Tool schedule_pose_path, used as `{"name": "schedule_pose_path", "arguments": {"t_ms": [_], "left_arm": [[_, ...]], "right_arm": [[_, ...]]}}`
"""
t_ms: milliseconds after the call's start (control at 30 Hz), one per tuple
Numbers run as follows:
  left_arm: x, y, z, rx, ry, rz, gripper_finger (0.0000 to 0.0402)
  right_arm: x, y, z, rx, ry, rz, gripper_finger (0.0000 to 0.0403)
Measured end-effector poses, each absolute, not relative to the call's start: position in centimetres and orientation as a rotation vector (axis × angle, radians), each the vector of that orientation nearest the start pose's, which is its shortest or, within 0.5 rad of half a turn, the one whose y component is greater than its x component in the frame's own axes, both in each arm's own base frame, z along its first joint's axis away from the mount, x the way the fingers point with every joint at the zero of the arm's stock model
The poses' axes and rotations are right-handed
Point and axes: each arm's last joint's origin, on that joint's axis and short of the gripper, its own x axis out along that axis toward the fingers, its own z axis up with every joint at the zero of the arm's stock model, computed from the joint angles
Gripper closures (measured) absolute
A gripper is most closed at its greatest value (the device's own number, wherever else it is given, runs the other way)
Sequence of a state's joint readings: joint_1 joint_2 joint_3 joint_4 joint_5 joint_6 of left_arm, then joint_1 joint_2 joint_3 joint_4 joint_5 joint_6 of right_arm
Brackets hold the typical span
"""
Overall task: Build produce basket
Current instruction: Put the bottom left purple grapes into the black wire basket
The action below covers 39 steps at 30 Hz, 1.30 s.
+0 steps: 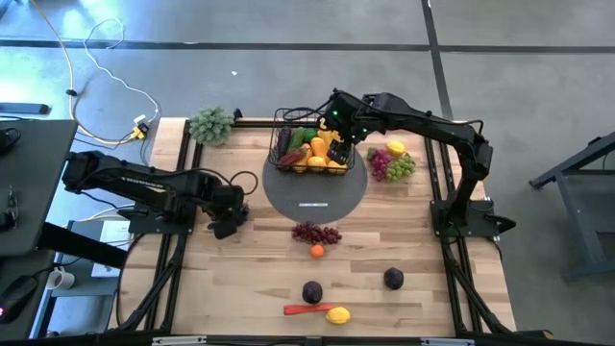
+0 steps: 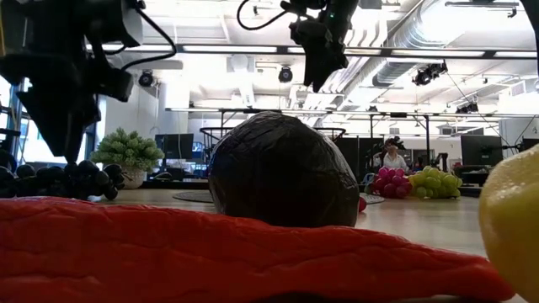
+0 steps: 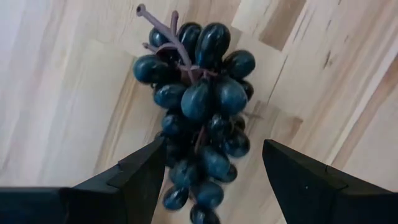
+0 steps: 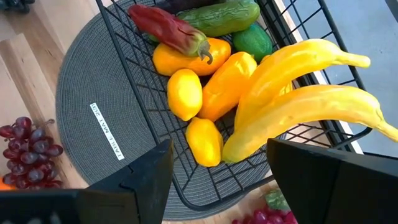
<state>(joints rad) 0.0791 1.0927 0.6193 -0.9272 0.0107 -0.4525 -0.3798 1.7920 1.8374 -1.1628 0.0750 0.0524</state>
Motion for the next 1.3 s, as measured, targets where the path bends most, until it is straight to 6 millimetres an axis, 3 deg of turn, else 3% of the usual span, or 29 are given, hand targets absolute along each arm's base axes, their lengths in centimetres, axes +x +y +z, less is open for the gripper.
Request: {"name": "schedule_pose_path", "arguments": {"t_ms": [667,800,1100,1300], "left_arm": [[17.8,1.7,14.2,-0.433,1.354,0.538,0.0156],[18.5,1.7,13.8,-0.442,1.321,0.516,0.0207],[19.2,1.7,14.1,-0.45,1.248,0.469,0.0379],[19.8,2.2,14.5,-0.505,1.171,0.435,0.0385]], "right_arm": [[33.6,-13.6,34.5,0.229,1.1,-0.443,0.0165],[33.6,-13.6,34.5,0.238,1.102,-0.448,0.0165],[33.1,-13.7,34.9,0.259,1.088,-0.466,0.0165],[32.0,-13.8,36.1,0.263,1.06,-0.502,0.0165]]}}
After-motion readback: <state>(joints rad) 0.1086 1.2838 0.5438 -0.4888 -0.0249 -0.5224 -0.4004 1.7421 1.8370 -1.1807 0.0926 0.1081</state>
